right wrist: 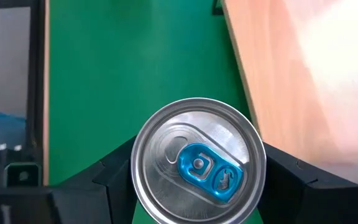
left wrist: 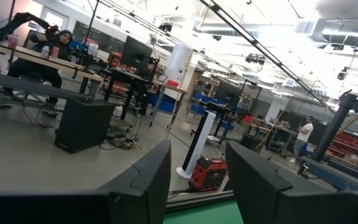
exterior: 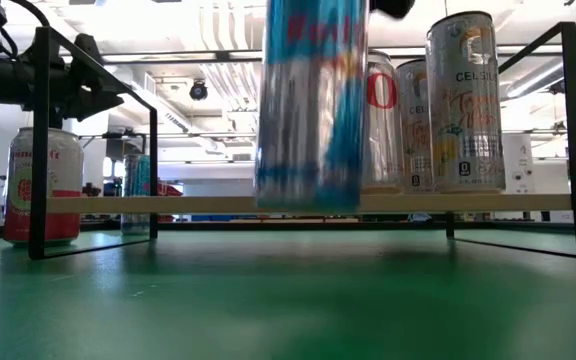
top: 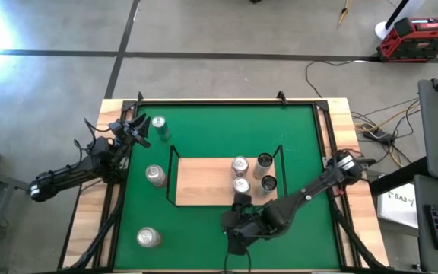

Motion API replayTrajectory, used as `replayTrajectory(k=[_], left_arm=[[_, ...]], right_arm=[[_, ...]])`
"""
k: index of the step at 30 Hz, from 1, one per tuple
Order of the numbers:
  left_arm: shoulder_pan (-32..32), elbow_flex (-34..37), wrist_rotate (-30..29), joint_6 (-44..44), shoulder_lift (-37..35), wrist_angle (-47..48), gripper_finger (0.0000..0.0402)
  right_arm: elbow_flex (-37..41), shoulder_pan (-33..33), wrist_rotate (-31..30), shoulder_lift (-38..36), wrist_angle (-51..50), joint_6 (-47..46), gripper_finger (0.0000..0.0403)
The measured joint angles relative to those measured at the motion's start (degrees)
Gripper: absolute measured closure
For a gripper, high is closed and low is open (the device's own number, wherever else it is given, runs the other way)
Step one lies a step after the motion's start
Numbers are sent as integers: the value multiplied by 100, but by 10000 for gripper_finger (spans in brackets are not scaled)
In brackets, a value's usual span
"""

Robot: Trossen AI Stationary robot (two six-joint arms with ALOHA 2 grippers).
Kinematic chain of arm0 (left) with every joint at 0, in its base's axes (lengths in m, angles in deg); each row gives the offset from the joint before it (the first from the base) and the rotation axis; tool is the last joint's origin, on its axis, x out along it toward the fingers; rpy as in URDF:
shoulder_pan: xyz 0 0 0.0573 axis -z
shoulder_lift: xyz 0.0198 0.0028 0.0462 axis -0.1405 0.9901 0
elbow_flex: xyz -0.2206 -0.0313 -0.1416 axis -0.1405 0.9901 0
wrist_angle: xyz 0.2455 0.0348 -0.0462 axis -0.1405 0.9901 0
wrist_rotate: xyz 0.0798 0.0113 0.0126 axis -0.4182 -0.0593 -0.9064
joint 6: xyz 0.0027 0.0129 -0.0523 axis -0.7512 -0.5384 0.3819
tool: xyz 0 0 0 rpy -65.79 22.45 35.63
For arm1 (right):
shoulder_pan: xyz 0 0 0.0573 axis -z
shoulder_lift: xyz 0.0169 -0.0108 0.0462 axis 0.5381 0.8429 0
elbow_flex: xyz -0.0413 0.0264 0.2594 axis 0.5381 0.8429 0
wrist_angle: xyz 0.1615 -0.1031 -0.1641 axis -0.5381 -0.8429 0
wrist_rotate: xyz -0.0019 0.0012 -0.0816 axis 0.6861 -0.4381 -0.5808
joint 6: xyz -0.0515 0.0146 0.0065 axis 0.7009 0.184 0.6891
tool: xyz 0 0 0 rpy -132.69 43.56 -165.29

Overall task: Place canned beverage on shelf
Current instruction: Put the bottom blue soda can on the shelf

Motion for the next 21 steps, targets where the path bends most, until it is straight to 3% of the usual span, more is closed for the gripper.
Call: replayTrajectory(k=[6,21], left_arm=[[1,0,-1,0,17,-3,264],[0,0,0,0,29,-2,264]], right_arm=[[-203,196,326,353,72,125,170],[-969,418,339,947,-230,391,170]])
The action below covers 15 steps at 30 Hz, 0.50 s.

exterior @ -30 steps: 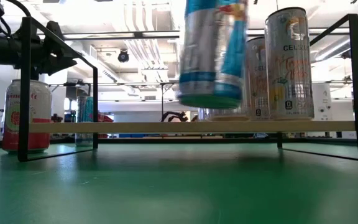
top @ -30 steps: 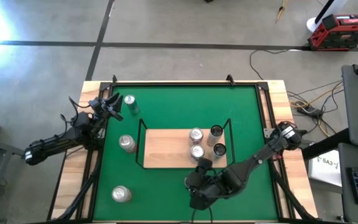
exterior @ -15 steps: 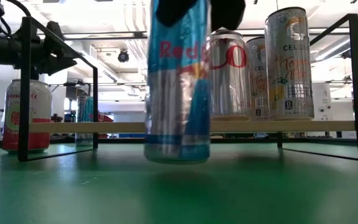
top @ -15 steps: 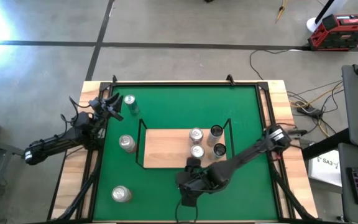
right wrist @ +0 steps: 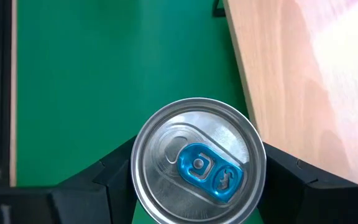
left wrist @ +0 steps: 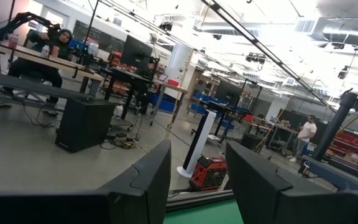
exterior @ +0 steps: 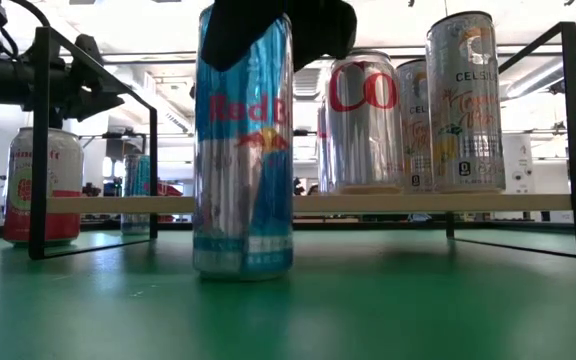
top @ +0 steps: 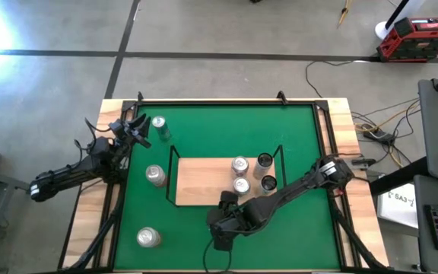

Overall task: Place canned beverage on shelf
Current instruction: Put the bottom blue soda can on the shelf

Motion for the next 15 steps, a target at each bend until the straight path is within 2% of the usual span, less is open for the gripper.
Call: replayTrajectory(k=[6,15], left_arm=[[0,0,-2,-1,2,4,264],[0,0,-2,-1,6,-2,264]], right_arm=[[-483,41,90,232,-404,-53,170],[-790,53,62,323,-711,-52,170]])
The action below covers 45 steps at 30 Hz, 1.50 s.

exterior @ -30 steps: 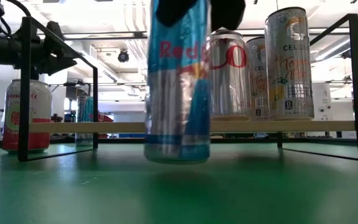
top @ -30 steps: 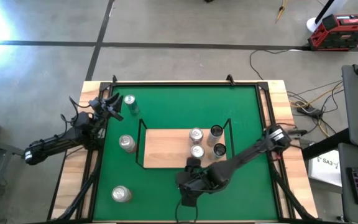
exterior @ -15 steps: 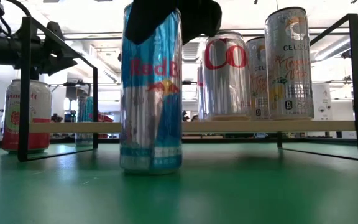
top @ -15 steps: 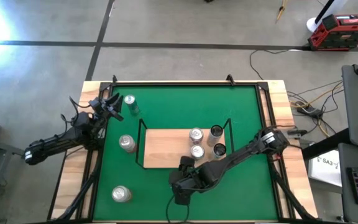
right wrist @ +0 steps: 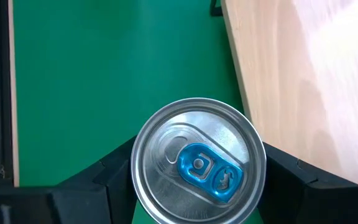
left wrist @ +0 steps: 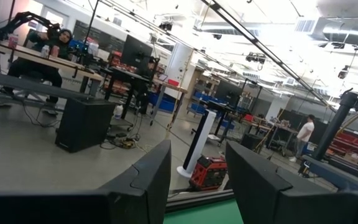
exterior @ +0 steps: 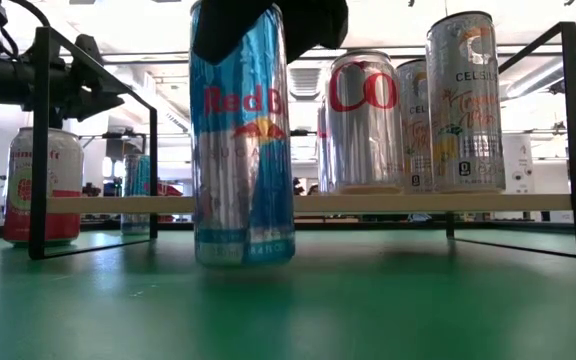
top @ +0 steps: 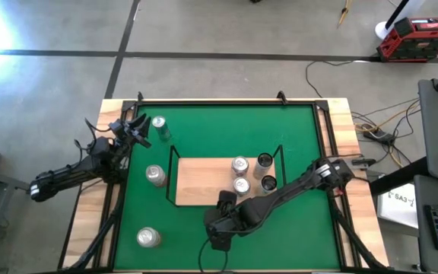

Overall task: Place canned beverage on shelf
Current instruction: Put the bottom blue soda can on the shelf

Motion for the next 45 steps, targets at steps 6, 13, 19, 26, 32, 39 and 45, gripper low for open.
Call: replayTrajectory(k=[6,13,19,26,32,39,45], left_arm=[[0,0,0,0,0,1,264],[0,0,1,1,2,3,264],[0,0,0,-1,2,3,264],[0,0,0,-1,2,3,264],[0,0,1,0,0,2,264],[0,0,0,-1,0,3,264],[0,0,1,1,0,3,264]], right_arm=[[-431,2,-19,-60,-642,-252,170],[-896,51,-205,-60,-1108,-79,170],[-1060,169,-209,-60,-1326,-34,170],[-1164,359,-154,-62,-1402,79,170],[-1217,551,-165,-64,-1401,68,170],[-1217,803,-161,-66,-1400,-11,170],[-1209,926,-156,-63,-1413,-14,170]])
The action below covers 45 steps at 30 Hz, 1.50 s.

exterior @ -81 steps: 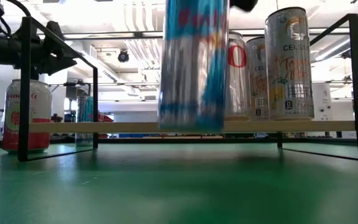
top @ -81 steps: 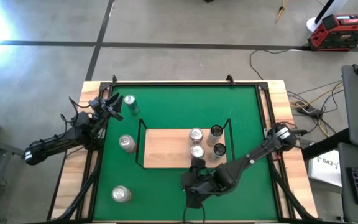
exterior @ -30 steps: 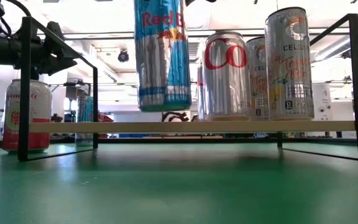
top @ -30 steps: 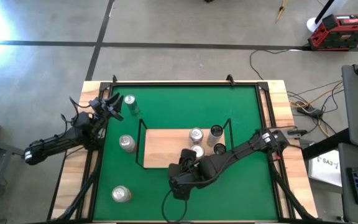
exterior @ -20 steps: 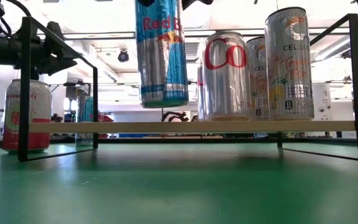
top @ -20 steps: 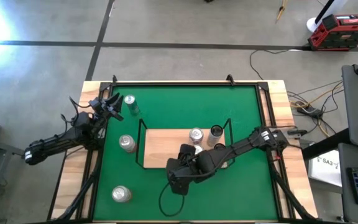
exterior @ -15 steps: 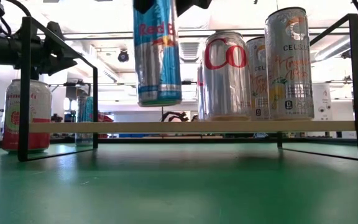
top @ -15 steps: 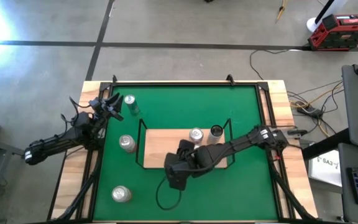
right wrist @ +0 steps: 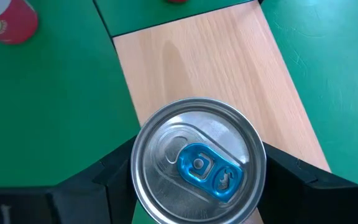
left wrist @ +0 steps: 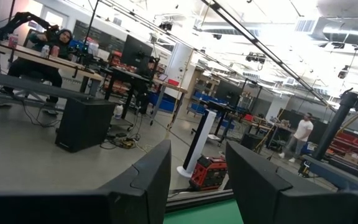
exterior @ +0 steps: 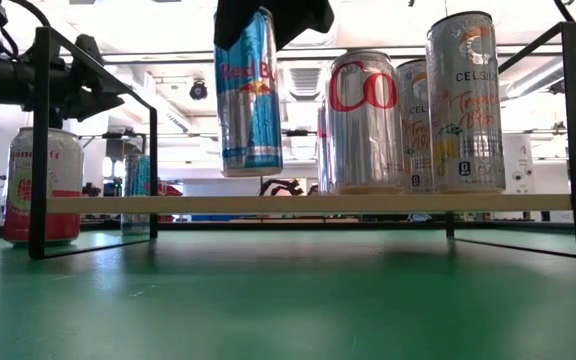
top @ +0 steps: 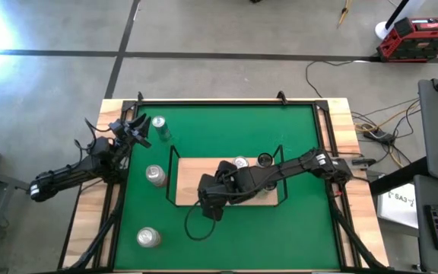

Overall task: Place canned beverage on shelf
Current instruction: Put the bottom blue soda can on the shelf

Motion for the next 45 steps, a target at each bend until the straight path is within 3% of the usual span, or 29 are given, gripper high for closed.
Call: replayTrajectory(k=[45], left_arm=[[0,0,1,1,0,0,264]], right_arm=[[249,88,-4,40,42,148,148]])
